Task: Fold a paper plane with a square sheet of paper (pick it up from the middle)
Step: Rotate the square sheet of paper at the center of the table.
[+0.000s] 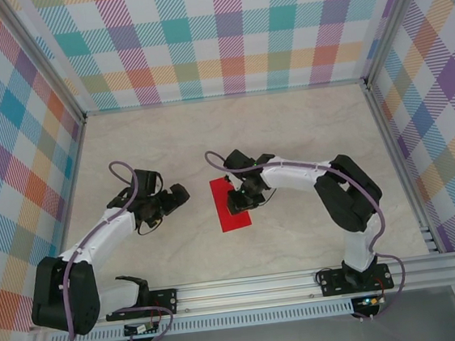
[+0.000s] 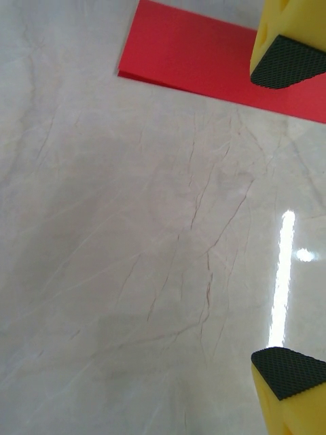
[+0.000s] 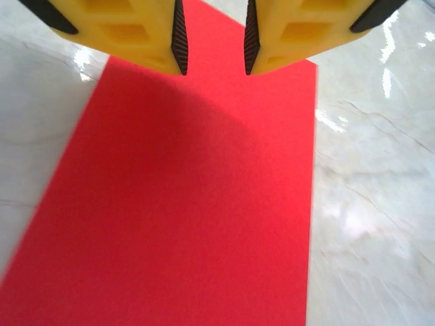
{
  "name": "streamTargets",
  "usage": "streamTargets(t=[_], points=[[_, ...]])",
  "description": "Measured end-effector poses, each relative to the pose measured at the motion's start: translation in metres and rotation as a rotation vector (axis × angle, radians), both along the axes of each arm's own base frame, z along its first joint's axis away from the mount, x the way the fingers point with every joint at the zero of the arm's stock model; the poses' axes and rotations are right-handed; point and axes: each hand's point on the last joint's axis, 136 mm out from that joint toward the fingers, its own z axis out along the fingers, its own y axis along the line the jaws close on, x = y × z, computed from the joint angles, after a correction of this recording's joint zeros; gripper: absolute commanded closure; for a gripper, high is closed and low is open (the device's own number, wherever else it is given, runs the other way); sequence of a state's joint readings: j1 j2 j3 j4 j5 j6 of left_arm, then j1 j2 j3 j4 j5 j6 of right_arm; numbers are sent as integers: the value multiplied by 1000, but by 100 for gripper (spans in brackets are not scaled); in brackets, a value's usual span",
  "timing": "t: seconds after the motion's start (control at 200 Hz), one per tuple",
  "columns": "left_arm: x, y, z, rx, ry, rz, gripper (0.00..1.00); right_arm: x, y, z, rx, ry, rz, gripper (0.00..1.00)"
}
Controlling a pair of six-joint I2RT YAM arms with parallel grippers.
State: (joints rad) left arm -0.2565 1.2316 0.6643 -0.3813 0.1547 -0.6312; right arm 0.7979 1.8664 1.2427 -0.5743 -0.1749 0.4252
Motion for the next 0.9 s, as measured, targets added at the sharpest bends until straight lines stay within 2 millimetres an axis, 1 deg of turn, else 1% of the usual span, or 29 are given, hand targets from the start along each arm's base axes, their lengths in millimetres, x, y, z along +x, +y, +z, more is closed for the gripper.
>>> streamTargets(t=[0.09,0.135,0.175,0.305,0.495,0.675,0.78,0.9], points=[[0,-7,1,-35,-2,-20,0,7,4,14,31,-38,-45,62],[-1,-11,1,-52,-1,-30,0,9,5,17,39,-49,-60,58],[-2,-14,2,-66,0,-39,0,10,6,17,39,-52,-68,57],[-7,-27,0,-118,11,-60,1,5,-1,7,0,-38,-109,57],[-15,-53,-3,-178,36,-108,2,-8,-7,-5,-23,32,-164,64],[-17,-62,-8,-189,54,-121,2,-24,-10,-26,-52,136,-204,66],[-18,-65,-12,-189,67,-123,3,-28,-4,-25,-30,164,-214,66],[-20,-69,-15,-190,72,-132,4,-38,11,-24,22,215,-216,68]])
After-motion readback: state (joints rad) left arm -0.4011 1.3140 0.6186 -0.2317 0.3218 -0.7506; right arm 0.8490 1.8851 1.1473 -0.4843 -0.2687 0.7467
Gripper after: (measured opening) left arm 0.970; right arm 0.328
